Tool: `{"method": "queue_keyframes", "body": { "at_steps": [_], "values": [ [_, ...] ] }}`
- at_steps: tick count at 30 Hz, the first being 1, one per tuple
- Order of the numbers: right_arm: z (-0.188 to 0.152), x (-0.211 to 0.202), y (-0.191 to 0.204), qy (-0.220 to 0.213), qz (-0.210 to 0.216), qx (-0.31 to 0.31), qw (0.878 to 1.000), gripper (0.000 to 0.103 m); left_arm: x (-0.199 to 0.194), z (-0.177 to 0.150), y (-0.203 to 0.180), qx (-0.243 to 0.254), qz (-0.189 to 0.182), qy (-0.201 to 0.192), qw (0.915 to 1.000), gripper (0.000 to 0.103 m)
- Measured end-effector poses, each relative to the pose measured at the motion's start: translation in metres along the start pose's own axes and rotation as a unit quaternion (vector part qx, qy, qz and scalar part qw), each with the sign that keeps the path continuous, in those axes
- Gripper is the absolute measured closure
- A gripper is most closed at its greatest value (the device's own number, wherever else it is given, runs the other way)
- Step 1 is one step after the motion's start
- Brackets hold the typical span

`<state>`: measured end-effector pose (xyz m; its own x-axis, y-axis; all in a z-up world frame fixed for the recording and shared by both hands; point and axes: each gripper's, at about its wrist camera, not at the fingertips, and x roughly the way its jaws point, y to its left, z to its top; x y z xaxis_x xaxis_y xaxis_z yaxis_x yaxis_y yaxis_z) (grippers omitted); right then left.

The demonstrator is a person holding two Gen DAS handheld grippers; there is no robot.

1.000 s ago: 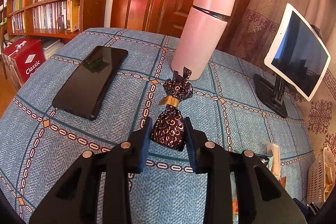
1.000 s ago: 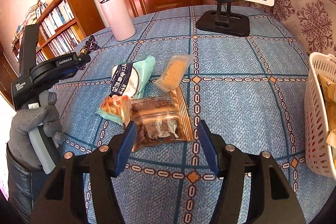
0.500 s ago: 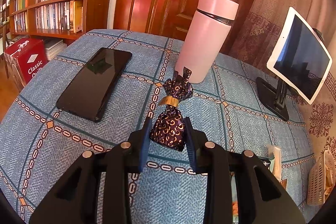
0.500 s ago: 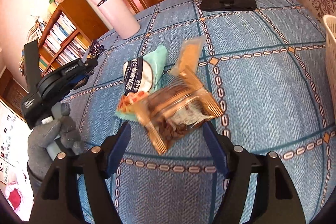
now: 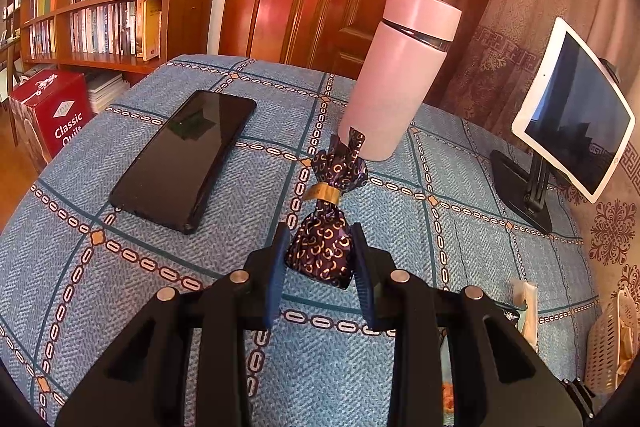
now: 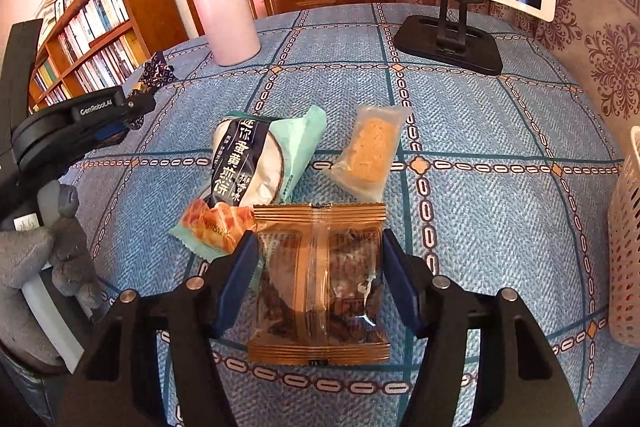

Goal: Organize snacks
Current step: 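Grasp the dark bow-shaped candy with the left gripper while the right gripper grasps the brown twin-pack bag, then carry the brown twin-pack bag into the white basket and open the right gripper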

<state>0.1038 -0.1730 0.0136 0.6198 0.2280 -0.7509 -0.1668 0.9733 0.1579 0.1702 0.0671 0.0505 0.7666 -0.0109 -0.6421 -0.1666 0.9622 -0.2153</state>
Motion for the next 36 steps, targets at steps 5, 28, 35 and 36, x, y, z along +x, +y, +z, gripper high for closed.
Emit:
{"method": "queue_keyframes", "body": {
  "at_steps": [5,28,35,36],
  "values": [
    [-0.009,-0.011,-0.005,-0.008,-0.005,-0.003,1.0,0.044,0.0,0.001,0.0,-0.003,-0.002,0.0,1.0,0.072],
    [-0.002,-0.115,-0.039,-0.13,-0.034,0.053,0.99,0.044,-0.043,0.009,-0.031,0.014,-0.062,-0.04,0.9972,0.072],
    [0.004,-0.159,-0.062,-0.174,-0.066,0.077,0.979,0.044,-0.063,0.007,-0.053,0.037,-0.091,-0.055,0.9937,0.072],
    [0.004,-0.164,-0.067,-0.18,-0.072,0.081,0.978,0.044,-0.066,0.007,-0.056,0.04,-0.095,-0.056,0.9931,0.072]
  ]
}}
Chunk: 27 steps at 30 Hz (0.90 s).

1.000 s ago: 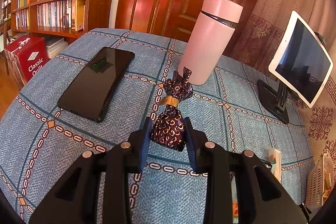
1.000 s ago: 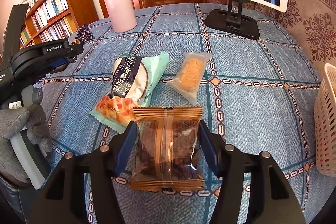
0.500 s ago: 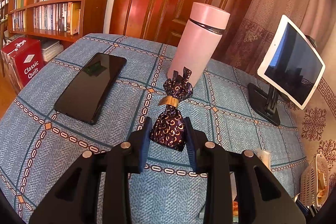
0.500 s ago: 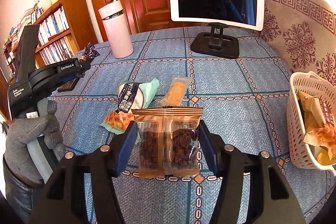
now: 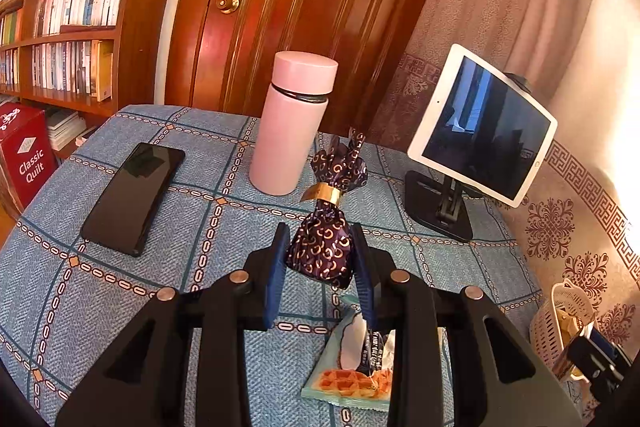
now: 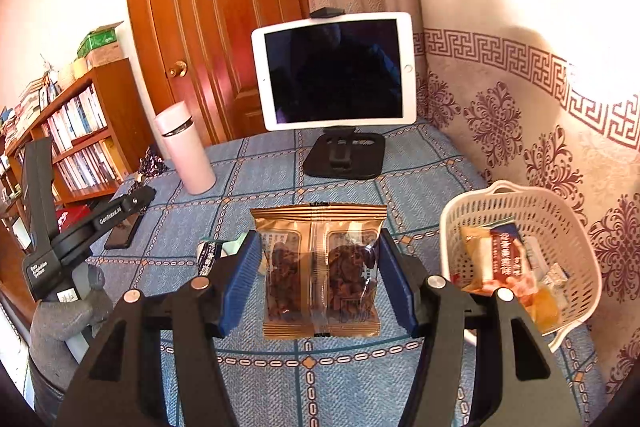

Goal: Organize snacks
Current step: 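Carry the brown twin-pack bag into the white basket and open the right gripper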

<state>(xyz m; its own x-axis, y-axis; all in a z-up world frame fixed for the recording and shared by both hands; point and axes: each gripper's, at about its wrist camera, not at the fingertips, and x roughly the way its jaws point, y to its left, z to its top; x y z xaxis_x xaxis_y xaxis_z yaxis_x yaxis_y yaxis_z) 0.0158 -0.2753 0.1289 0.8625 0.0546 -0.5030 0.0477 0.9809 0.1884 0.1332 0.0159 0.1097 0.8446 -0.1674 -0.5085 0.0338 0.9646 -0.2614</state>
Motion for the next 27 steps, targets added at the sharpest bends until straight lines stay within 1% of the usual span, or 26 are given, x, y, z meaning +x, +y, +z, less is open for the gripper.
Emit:
{"method": "queue_keyframes", "body": {
  "at_steps": [4,11,15,17,19,22,27],
  "values": [
    [0.008,-0.017,-0.024,-0.023,-0.034,0.014,0.999,0.044,-0.007,-0.001,-0.012,0.009,-0.015,-0.004,0.9998,0.072],
    [0.017,-0.037,-0.085,-0.04,-0.099,0.063,0.992,0.044,-0.022,0.0,-0.027,0.022,-0.041,-0.016,0.9988,0.072],
    [0.017,-0.039,-0.12,-0.032,-0.128,0.092,0.987,0.044,-0.028,0.0,-0.032,0.025,-0.049,-0.021,0.9983,0.072],
    [0.015,-0.041,-0.129,-0.031,-0.148,0.093,0.984,0.044,-0.03,0.0,-0.034,0.026,-0.053,-0.023,0.998,0.072],
    [0.013,-0.039,-0.139,-0.026,-0.16,0.097,0.982,0.044,-0.032,0.0,-0.035,0.026,-0.056,-0.025,0.9978,0.072],
    [0.012,-0.034,-0.149,-0.017,-0.171,0.096,0.98,0.044,-0.035,-0.001,-0.038,0.03,-0.059,-0.027,0.9974,0.072],
    [0.007,-0.023,-0.154,0.0,-0.175,0.088,0.981,0.044,-0.037,-0.002,-0.042,0.034,-0.066,-0.028,0.9968,0.072]
  ]
}}
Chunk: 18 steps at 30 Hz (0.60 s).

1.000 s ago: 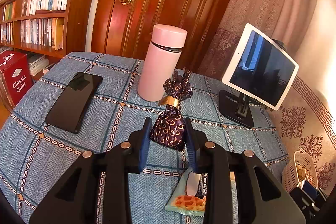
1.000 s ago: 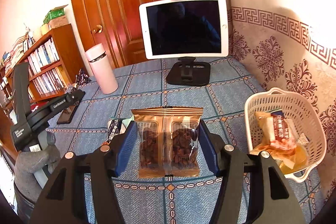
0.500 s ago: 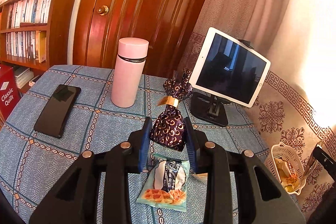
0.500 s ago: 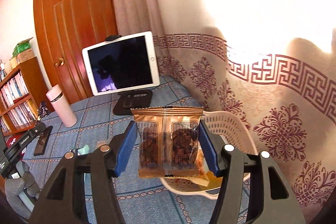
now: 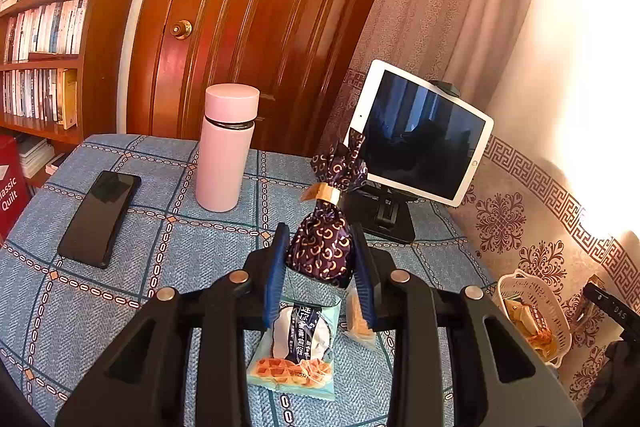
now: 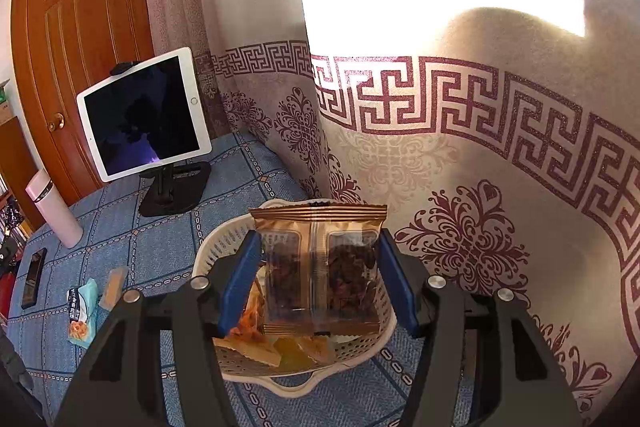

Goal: Organize snacks
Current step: 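Carry the brown twin-pack bag into the white basket and open the right gripper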

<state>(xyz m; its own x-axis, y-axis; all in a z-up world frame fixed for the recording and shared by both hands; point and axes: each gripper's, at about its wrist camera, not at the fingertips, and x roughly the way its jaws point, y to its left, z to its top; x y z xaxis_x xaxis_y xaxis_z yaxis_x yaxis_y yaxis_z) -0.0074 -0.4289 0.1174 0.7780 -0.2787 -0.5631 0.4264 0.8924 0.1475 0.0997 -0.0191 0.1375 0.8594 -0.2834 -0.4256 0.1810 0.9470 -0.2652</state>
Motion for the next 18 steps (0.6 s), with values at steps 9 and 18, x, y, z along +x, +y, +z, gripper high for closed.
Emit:
{"method": "queue_keyframes", "body": {
  "at_steps": [9,18],
  "values": [
    [-0.007,0.0,0.007,0.001,-0.001,-0.017,1.0,0.04,0.0,-0.001,-0.002,0.005,-0.004,0.002,1.0,0.072],
    [-0.014,-0.016,0.01,-0.015,0.003,-0.017,1.0,0.04,0.0,-0.002,-0.004,0.007,-0.007,0.001,1.0,0.072]
  ]
}}
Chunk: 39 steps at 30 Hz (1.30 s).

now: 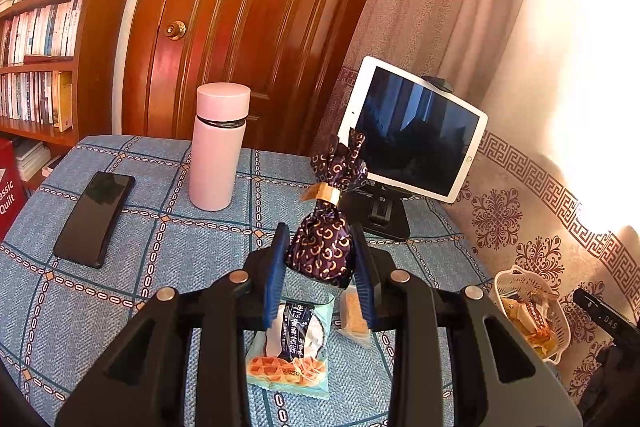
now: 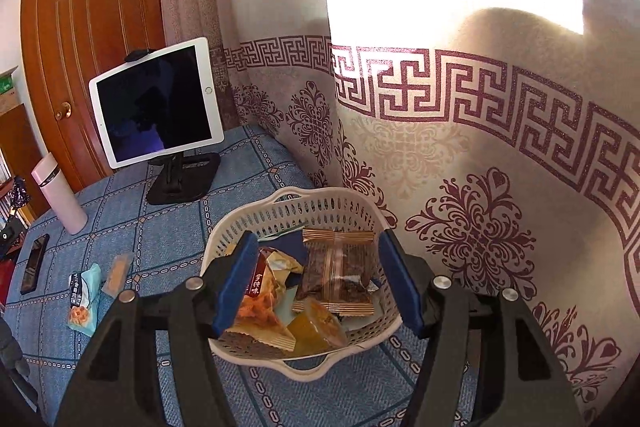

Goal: Organize snacks
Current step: 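Carry the brown twin-pack bag into the white basket and open the right gripper, then carry the bow-shaped candy into the white basket and open the left gripper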

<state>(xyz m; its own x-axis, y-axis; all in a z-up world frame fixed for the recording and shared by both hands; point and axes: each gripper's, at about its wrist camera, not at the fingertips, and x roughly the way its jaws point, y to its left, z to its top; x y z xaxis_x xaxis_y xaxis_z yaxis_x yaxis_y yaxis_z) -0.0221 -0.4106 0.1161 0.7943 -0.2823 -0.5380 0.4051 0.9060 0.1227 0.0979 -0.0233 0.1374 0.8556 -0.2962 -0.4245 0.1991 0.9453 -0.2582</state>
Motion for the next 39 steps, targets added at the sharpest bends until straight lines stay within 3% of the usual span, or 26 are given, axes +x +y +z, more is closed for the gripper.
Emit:
{"method": "queue_keyframes", "body": {
  "at_steps": [14,24,30,39],
  "values": [
    [-0.027,-0.029,-0.004,-0.012,0.007,-0.01,1.0,0.04,-0.015,-0.005,-0.027,0.027,-0.03,-0.019,0.999,0.072],
    [-0.043,-0.051,-0.019,-0.019,0.031,-0.015,0.999,0.039,-0.032,-0.015,-0.071,0.084,-0.067,-0.037,0.9935,0.072],
    [-0.056,-0.054,-0.03,-0.016,0.048,-0.009,0.999,0.036,-0.038,-0.027,-0.088,0.074,-0.097,-0.004,0.9925,0.072],
    [-0.076,-0.042,-0.053,0.011,0.077,0.025,0.997,0.036,-0.043,-0.036,-0.149,0.128,-0.12,0.011,0.9844,0.072]
  ]
}}
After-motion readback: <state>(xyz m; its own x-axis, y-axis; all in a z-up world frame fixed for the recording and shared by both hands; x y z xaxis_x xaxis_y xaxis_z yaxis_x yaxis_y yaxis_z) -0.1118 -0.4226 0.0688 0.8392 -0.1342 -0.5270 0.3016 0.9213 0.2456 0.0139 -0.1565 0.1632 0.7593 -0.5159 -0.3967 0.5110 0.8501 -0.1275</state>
